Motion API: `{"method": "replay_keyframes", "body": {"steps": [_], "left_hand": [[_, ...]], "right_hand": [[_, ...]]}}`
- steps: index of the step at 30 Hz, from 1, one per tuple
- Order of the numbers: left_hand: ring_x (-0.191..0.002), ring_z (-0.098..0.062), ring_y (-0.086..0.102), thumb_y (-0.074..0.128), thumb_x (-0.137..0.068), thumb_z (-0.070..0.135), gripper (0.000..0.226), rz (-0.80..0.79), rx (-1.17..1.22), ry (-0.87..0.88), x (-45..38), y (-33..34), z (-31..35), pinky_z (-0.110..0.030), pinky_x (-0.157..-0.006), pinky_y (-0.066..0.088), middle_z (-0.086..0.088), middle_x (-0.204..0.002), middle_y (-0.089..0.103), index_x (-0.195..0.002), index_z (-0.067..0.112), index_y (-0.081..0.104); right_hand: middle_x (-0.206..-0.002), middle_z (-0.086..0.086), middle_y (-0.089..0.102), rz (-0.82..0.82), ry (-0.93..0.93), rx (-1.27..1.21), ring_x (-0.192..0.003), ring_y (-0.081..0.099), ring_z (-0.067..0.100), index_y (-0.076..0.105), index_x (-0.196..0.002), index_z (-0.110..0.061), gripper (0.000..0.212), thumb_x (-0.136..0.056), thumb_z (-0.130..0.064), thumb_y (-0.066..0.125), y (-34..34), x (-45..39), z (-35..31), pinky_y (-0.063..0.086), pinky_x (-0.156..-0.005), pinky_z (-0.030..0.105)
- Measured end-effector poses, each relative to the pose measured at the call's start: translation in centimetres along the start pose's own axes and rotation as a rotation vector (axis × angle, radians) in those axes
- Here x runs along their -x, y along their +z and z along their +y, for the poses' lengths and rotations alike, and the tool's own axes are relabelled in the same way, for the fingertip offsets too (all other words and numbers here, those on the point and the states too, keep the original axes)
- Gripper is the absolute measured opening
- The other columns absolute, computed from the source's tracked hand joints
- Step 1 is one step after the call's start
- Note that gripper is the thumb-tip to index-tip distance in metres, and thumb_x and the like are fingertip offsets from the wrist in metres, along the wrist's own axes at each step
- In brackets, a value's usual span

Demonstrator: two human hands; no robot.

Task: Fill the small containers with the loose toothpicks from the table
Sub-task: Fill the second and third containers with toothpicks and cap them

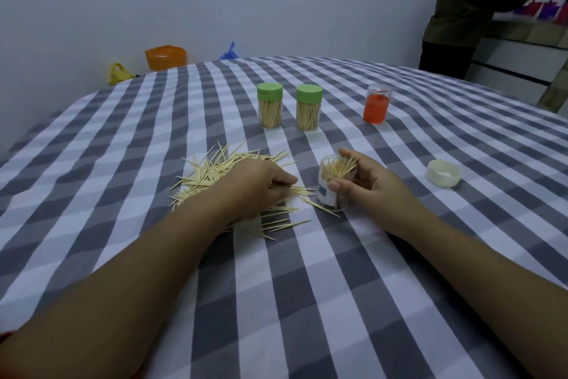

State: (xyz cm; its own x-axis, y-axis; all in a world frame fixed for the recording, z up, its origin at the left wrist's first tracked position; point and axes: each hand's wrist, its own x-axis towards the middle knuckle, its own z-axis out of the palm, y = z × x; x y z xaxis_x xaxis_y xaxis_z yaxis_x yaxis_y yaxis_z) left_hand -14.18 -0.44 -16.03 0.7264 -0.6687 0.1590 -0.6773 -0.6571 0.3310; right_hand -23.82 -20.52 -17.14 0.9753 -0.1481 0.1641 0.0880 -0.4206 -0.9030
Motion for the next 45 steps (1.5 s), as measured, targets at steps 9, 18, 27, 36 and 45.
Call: {"method": "replay_keyframes", "body": {"steps": [9, 18, 27, 36, 45], "left_hand": [[-0.101, -0.016, 0.061, 0.063, -0.083, 0.042, 0.029, 0.034, -0.054, 0.273, -0.1, 1.7, 2.0, -0.037, -0.089, 0.046, 0.004, -0.107, 0.07, -0.1, 0.022, 0.075], [-0.095, -0.013, 0.056, 0.065, -0.086, 0.039, 0.022, 0.046, -0.18, 0.223, -0.1, 0.4, 1.1, -0.034, -0.086, 0.045, 0.004, -0.099, 0.065, -0.094, 0.021, 0.075], [-0.107, -0.011, 0.056, 0.069, -0.08, 0.047, 0.035, -0.107, 0.149, -0.073, 1.1, -1.6, 0.1, -0.03, -0.093, 0.046, 0.009, -0.114, 0.063, -0.11, 0.03, 0.067], [-0.127, -0.011, 0.038, 0.084, -0.062, 0.044, 0.093, -0.268, 0.037, -0.123, 1.3, -2.4, 1.0, -0.026, -0.101, 0.029, 0.011, -0.143, 0.044, -0.143, 0.034, 0.037], [-0.134, -0.019, 0.038, 0.069, -0.079, 0.049, 0.07, -0.201, -0.207, -0.106, 1.4, -3.0, 1.2, -0.03, -0.107, 0.025, 0.005, -0.143, 0.047, -0.14, 0.029, 0.043]], "right_hand": [[-0.124, -0.004, 0.062, -0.003, 0.004, 0.001, -0.111, 0.06, 0.007, 0.041, -0.141, -0.023, 0.067, -0.081, -0.022, 0.07, -0.3, 0.4, -0.4, 0.049, -0.098, 0.029], [-0.13, 0.0, 0.059, 0.005, 0.001, -0.013, -0.115, 0.058, 0.01, 0.04, -0.141, -0.024, 0.067, -0.081, -0.023, 0.069, 0.0, 0.4, -0.3, 0.048, -0.1, 0.034], [-0.131, -0.002, 0.057, 0.012, -0.001, -0.003, -0.115, 0.057, 0.007, 0.039, -0.142, -0.025, 0.068, -0.08, -0.025, 0.069, 0.3, 0.4, -0.3, 0.049, -0.095, 0.026], [-0.108, -0.021, 0.06, 0.012, 0.007, 0.001, -0.097, 0.059, -0.01, 0.04, -0.141, -0.024, 0.066, -0.082, -0.02, 0.068, 0.5, 0.6, -0.5, 0.049, -0.082, 0.008], [-0.109, -0.02, 0.061, 0.028, 0.001, 0.016, -0.095, 0.059, -0.013, 0.041, -0.14, -0.025, 0.065, -0.081, -0.02, 0.069, 0.7, 0.7, -0.6, 0.048, -0.082, 0.007]]}}
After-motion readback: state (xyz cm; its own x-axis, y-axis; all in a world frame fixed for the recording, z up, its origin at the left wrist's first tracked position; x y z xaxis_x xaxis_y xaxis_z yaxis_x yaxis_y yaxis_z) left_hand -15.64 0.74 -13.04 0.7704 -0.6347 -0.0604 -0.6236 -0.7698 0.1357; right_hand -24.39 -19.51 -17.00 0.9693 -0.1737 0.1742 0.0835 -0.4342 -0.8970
